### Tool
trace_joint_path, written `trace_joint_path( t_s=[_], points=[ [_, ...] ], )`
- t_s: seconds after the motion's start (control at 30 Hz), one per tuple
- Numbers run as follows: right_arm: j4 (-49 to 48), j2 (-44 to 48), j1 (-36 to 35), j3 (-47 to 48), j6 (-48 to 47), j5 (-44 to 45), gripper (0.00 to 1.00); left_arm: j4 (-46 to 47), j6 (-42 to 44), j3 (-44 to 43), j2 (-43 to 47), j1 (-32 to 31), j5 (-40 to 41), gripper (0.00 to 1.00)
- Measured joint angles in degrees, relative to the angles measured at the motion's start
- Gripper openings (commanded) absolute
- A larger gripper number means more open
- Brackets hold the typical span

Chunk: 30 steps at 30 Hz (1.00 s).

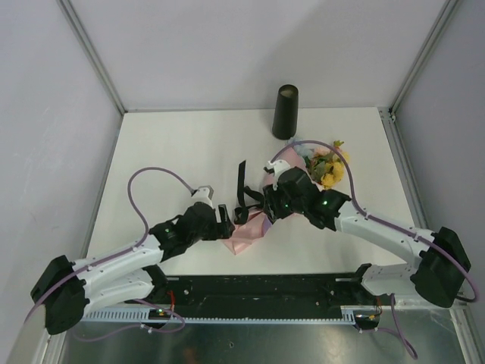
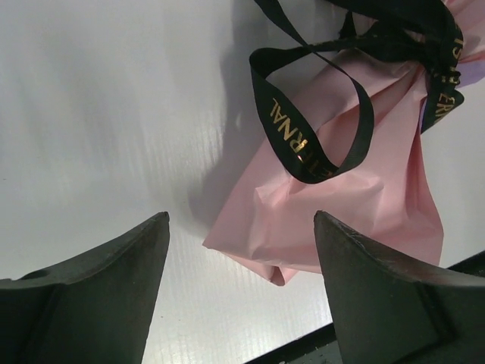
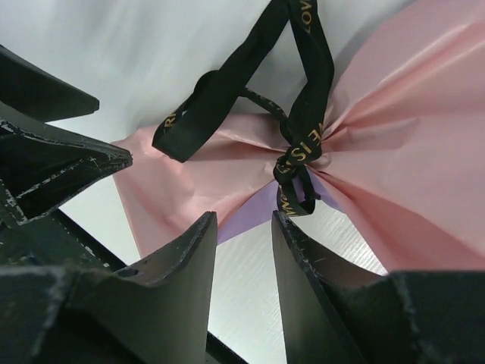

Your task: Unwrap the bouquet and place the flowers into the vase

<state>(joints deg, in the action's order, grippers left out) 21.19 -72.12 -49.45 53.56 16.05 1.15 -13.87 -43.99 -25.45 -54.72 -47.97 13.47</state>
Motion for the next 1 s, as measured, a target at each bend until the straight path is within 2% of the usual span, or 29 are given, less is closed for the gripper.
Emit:
trace_joint_path(
  t_s=[0.43, 0.67, 0.77, 0.87, 1.0],
  points=[
    [-1.92, -7.28, -3.72, -2.54, -0.39, 7.89, 0.38, 7.28, -2.03, 5.55, -1.57, 0.07, -6.08, 0.56],
    [-4.2, -9.86, -3.85, -3.63, -1.29, 11.06, 0.37, 8.68, -2.21, 5.66, -2.69, 0.11, -6.71, 0.34],
    [-5.29, -10.91, -3.98, -3.98, -1.66, 12.2, 0.28, 8.87, -2.1, 5.66, -3.02, 0.11, -6.91, 0.21],
    [-5.9, -11.89, -4.02, -4.04, -2.05, 13.4, 0.15, 8.94, -2.16, 5.66, -3.04, 0.15, -7.52, 0.04],
    [-6.12, -11.96, -4.11, -4.04, -2.6, 15.23, 0.02, 9.09, -2.43, 5.66, -2.97, 0.15, -7.67, 0.0]
  ],
)
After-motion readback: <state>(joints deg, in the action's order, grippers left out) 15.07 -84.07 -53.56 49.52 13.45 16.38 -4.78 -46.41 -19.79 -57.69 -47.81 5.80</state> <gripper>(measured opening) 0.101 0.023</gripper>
